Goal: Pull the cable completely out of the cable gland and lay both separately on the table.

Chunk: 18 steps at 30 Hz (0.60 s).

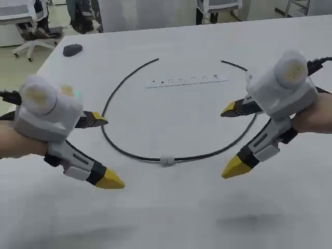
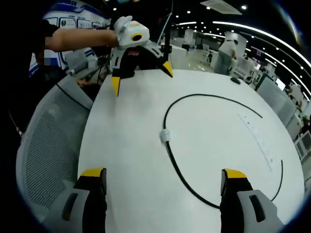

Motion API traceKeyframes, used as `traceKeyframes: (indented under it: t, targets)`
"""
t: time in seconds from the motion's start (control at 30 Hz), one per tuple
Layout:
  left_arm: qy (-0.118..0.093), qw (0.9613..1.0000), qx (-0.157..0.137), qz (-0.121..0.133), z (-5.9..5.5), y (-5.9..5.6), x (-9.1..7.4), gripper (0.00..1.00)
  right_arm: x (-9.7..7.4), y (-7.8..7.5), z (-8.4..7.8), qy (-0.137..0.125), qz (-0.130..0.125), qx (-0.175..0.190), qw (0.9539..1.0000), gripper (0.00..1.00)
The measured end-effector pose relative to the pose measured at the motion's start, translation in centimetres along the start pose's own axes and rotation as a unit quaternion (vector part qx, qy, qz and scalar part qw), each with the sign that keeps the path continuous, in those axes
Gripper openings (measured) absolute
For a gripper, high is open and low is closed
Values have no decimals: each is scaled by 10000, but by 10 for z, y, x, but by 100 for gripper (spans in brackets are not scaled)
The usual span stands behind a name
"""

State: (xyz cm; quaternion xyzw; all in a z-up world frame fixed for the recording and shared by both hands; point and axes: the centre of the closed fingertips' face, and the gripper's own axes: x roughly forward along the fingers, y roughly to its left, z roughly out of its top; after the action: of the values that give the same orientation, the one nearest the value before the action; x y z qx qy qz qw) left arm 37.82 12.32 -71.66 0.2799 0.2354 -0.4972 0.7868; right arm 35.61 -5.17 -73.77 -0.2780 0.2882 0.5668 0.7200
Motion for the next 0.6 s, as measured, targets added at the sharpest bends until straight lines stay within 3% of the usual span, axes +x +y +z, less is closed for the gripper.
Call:
traceKeyframes:
  t: [0.1,0.2,0.3,0.4,0.5,0.6]
  targets:
    - [-34,10000,-55,-6,3,-1,-2,100,0,1,0,7,11,71,10000,99]
    - [-55,10000,-13,35,5,1,-3,100,-1,-5,0,18,-209,-146,9997,99]
    - [-18,9999,-119,-10,3,-2,-2,100,-2,-3,2,-36,-144,-22,9999,99]
    - [49,9999,-129,-19,0,-4,-1,100,-2,-5,2,-33,-192,-31,9998,99]
    - [117,9998,-135,-3,-6,-4,-1,100,-5,-16,1,13,-484,-185,9987,99]
    - [166,9997,-201,10,-11,-4,-1,100,-5,-15,4,-117,-407,37,9991,99]
